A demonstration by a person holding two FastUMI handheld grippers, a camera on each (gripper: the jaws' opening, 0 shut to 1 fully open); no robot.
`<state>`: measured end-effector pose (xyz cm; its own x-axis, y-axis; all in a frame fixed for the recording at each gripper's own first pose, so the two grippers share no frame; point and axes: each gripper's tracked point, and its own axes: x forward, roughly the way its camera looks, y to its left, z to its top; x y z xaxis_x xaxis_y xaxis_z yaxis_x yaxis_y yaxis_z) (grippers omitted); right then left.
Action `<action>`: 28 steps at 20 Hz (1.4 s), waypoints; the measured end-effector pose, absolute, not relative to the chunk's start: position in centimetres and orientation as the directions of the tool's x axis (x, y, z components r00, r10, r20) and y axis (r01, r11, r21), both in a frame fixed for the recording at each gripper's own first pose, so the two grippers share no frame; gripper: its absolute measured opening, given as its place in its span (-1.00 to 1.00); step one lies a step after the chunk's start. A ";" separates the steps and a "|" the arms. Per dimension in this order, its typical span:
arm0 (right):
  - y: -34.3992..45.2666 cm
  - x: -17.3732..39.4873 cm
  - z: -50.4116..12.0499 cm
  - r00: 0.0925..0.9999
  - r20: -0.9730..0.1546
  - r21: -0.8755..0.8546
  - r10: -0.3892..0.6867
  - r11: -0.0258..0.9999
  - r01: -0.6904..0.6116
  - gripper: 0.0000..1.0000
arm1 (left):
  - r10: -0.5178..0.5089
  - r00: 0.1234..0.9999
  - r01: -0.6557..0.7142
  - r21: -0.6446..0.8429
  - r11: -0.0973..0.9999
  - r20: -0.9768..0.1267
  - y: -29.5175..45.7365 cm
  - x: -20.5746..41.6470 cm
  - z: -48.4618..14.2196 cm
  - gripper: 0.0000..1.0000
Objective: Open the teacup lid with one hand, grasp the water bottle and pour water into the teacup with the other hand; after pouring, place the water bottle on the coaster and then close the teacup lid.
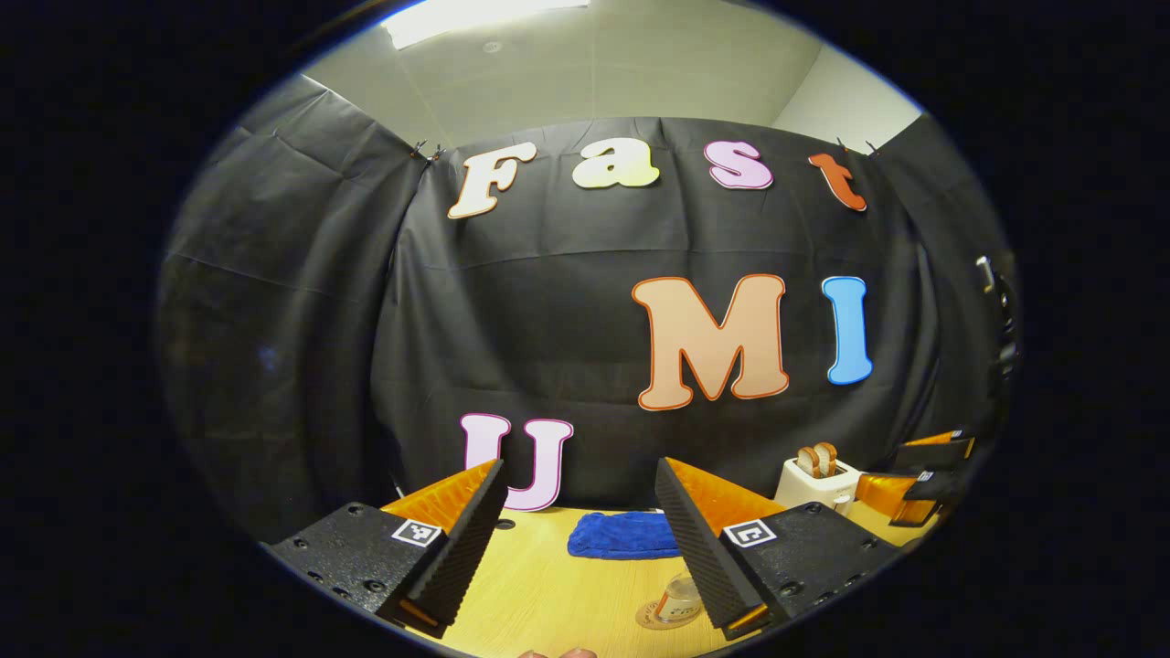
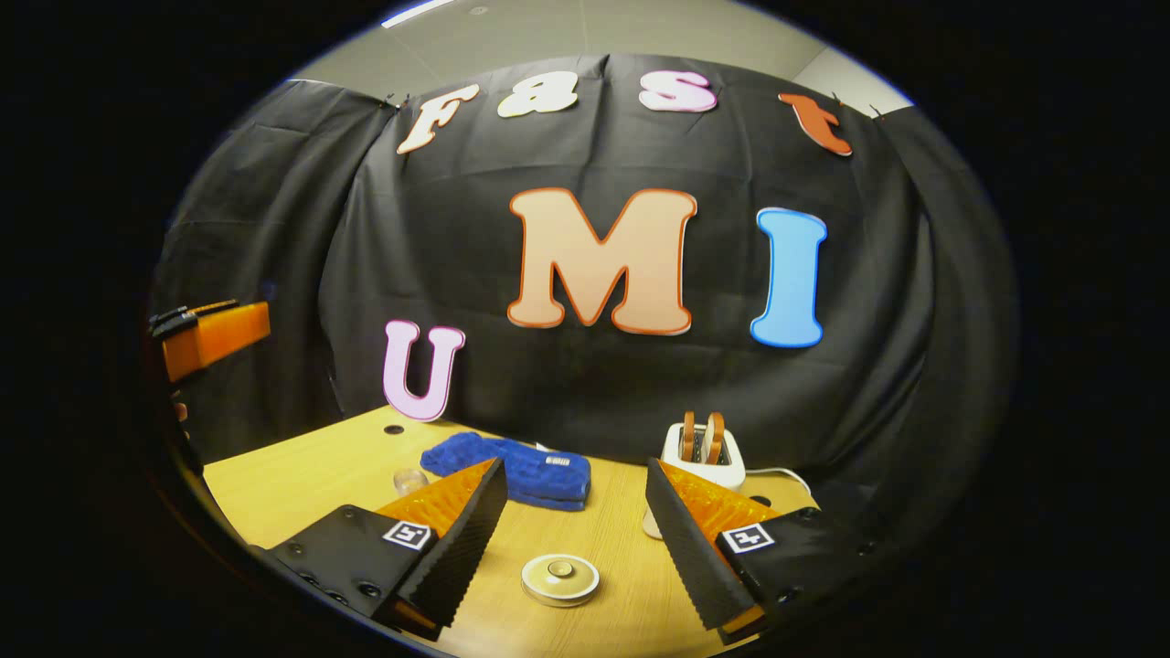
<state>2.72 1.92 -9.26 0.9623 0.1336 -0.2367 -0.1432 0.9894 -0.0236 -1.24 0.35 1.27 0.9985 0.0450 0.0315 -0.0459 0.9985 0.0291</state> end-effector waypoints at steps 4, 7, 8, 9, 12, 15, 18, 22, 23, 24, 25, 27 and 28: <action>1.4 3.6 -13.2 0.940 -0.320 -0.015 0.118 0.991 -0.130 0.86 | 0.063 0.997 -0.064 0.038 0.997 0.033 1.1 -2.8 1.4 0.90; 1.4 4.0 -16.0 0.922 -0.369 -0.023 0.120 0.990 -0.138 0.87 | 0.076 0.997 -0.078 0.048 0.996 0.030 1.5 -3.3 1.3 0.87; 1.4 4.2 -16.8 0.917 -0.380 -0.031 0.120 0.989 -0.142 0.87 | 0.081 0.996 -0.083 0.052 0.995 0.030 1.6 -3.5 1.5 0.87; 1.5 4.2 -17.5 0.913 -0.390 -0.036 0.122 0.988 -0.148 0.97 | 0.088 0.996 -0.089 0.055 0.994 0.029 1.8 -3.7 1.5 0.87; 1.9 4.4 -19.9 0.896 -0.424 -0.045 0.131 0.985 -0.165 0.97 | 0.103 0.994 -0.105 0.065 0.992 0.028 2.3 -4.2 1.6 0.91; 2.3 4.6 -22.3 0.877 -0.461 -0.051 0.137 0.982 -0.180 0.87 | 0.116 0.993 -0.118 0.075 0.990 0.025 2.6 -4.7 1.6 0.91; 2.6 4.8 -24.3 0.859 -0.493 -0.058 0.142 0.979 -0.195 0.98 | 0.127 0.992 -0.128 0.085 0.988 0.020 2.9 -5.2 1.5 0.90; 2.7 4.8 -26.6 0.838 -0.527 -0.072 0.138 0.976 -0.205 1.00 | 0.143 0.990 -0.143 0.095 0.985 0.012 3.4 -5.9 1.5 0.90; 2.8 4.9 -27.0 0.834 -0.534 -0.071 0.139 0.975 -0.208 1.00 | 0.147 0.989 -0.147 0.098 0.984 0.010 3.6 -6.1 1.5 0.91; 2.8 5.0 -27.4 0.831 -0.540 -0.076 0.135 0.975 -0.208 1.00 | 0.151 0.988 -0.151 0.102 0.983 0.008 3.8 -6.3 1.5 0.87; 2.9 5.2 -27.9 0.827 -0.545 -0.078 0.135 0.974 -0.211 1.00 | 0.156 0.988 -0.156 0.106 0.982 0.006 4.0 -6.4 1.4 0.88; 3.1 5.2 -28.6 0.821 -0.555 -0.085 0.133 0.973 -0.215 1.00 | 0.166 0.986 -0.165 0.111 0.980 0.000 4.4 -6.7 1.3 0.88; 3.0 5.4 -28.9 0.819 -0.560 -0.095 0.124 0.972 -0.213 0.97 | 0.173 0.985 -0.171 0.114 0.979 -0.006 4.6 -6.8 1.1 0.88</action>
